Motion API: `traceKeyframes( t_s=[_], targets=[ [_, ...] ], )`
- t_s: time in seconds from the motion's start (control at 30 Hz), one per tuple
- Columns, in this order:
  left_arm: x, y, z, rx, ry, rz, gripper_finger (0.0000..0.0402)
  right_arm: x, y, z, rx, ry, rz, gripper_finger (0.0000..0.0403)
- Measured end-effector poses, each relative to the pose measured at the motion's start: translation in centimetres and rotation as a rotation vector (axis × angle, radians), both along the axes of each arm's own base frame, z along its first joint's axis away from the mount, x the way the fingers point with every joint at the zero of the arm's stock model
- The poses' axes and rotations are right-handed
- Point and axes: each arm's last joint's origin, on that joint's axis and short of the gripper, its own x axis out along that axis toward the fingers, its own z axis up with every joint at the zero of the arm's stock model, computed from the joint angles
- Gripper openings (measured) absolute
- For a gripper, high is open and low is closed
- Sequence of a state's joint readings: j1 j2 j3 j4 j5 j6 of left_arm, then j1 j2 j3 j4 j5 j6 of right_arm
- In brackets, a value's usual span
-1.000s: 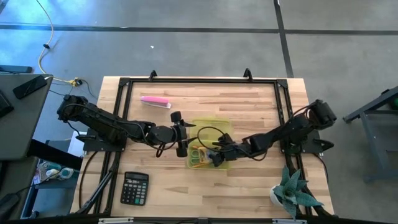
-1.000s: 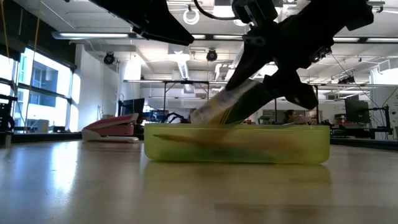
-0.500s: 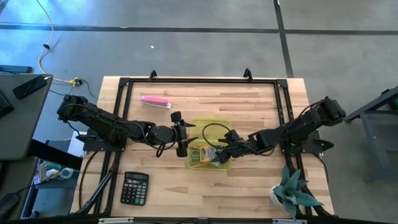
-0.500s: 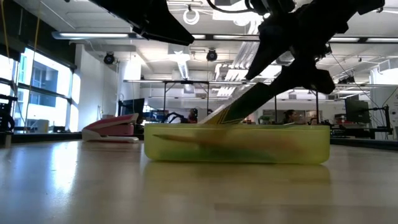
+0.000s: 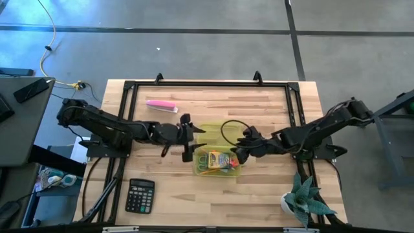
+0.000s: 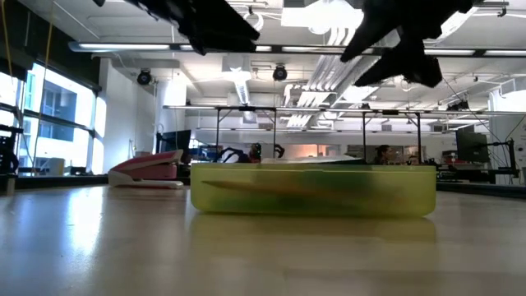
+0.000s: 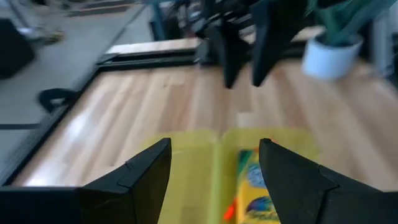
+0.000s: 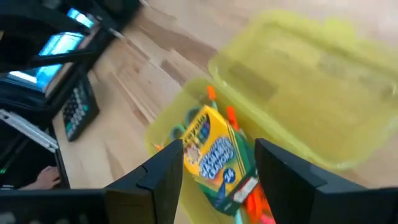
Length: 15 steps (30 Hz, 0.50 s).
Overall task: Pack school essentials
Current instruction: Close the supply box
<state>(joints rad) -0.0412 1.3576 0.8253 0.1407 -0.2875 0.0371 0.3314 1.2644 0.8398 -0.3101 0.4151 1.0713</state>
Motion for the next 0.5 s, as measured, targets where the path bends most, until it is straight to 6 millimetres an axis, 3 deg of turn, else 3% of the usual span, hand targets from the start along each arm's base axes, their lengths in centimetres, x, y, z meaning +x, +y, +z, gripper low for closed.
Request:
traceKeyframes(
  t_s=[0.3,0.5],
  targets=[
    [-2.6,4.4,3.8,-0.099,-0.159,-0.001,0.0217,-1.9,-2.7,3.5,-0.173,-0.099,0.043,0.0189],
    [-3.8,6.1,4.7,-0.076,-0.186,-0.007,0.0212,-3.0,-4.5,5.0,-0.291,-0.133,0.016,0.0189]
  ],
)
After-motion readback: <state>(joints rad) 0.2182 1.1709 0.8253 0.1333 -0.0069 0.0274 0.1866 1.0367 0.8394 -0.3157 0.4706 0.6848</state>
